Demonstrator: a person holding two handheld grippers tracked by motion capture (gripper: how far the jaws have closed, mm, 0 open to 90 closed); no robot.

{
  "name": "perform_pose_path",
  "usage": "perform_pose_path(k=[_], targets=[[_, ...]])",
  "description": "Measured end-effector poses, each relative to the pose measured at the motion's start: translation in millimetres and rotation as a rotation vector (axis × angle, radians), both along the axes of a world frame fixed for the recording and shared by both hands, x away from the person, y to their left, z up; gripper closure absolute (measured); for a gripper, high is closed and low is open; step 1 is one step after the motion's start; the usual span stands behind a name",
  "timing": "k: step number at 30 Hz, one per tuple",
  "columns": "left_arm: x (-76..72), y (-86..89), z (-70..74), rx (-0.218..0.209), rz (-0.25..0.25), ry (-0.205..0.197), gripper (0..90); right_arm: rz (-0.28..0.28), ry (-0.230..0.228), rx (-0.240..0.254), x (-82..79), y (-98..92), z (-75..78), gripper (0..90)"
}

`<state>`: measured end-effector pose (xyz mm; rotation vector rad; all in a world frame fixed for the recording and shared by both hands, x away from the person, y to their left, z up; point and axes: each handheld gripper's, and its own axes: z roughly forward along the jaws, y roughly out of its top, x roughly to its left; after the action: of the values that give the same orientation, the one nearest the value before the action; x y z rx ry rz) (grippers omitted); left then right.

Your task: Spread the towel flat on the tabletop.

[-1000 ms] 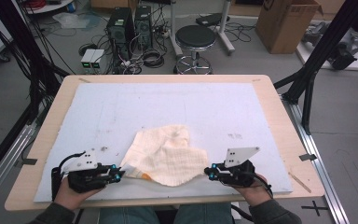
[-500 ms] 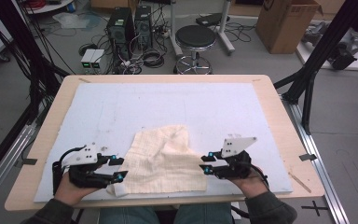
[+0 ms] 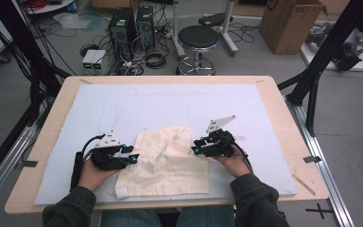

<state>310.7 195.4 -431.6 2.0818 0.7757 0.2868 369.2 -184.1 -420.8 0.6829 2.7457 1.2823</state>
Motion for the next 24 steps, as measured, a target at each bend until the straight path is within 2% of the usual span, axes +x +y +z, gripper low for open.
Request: perform_pose_path(k=[1,2,4,7,9,12,16,18,20,21,24], targets=[[0.0,-0.5,-1.7,0.014,-0.006,0.008,58.8,-0.001,0.006,-0.006,0.9,0.7,-3.1,66.0],[0.0,-1.0,-2.6,0.038,-0.007,0.011,60.2,-0.004,0.033,0.002,0.9,1.6,-8.3,66.2],[-0.4,-1.5,-5.3,0.051,-0.011,0.018,61.1,-0.002,0.040,-0.001,0.9,2.9,-10.6,66.4],[-2.1,-0.6,-10.9,0.051,-0.014,0.024,63.0,0.019,0.055,-0.032,-0.4,7.8,-14.9,69.6],[-2.4,1.3,-11.1,0.046,-0.008,0.026,64.9,0.026,0.060,-0.056,-1.4,11.0,-17.1,75.6],[-3.3,1.9,-11.9,0.045,-0.005,0.022,66.1,0.045,0.068,-0.043,-1.8,11.6,-17.4,85.2],[-4.6,1.6,-12.0,0.045,-0.002,0.021,66.1,0.042,0.061,-0.042,-4.1,7.5,-12.3,86.3],[-5.0,2.4,-12.2,0.040,-0.002,0.023,66.1,0.020,0.020,-0.049,-8.3,-1.3,-2.0,86.4],[-5.4,3.2,-12.2,0.036,-0.004,0.031,66.1,0.006,0.005,-0.054,-9.6,-4.1,1.6,86.4],[-5.6,3.2,-12.3,0.033,-0.003,0.032,66.0,-0.010,-0.024,-0.058,-11.2,-9.7,8.2,86.4],[-6.0,3.0,-12.3,0.034,-0.002,0.032,66.0,-0.063,-0.092,-0.031,-15.0,-23.9,24.3,86.4]])
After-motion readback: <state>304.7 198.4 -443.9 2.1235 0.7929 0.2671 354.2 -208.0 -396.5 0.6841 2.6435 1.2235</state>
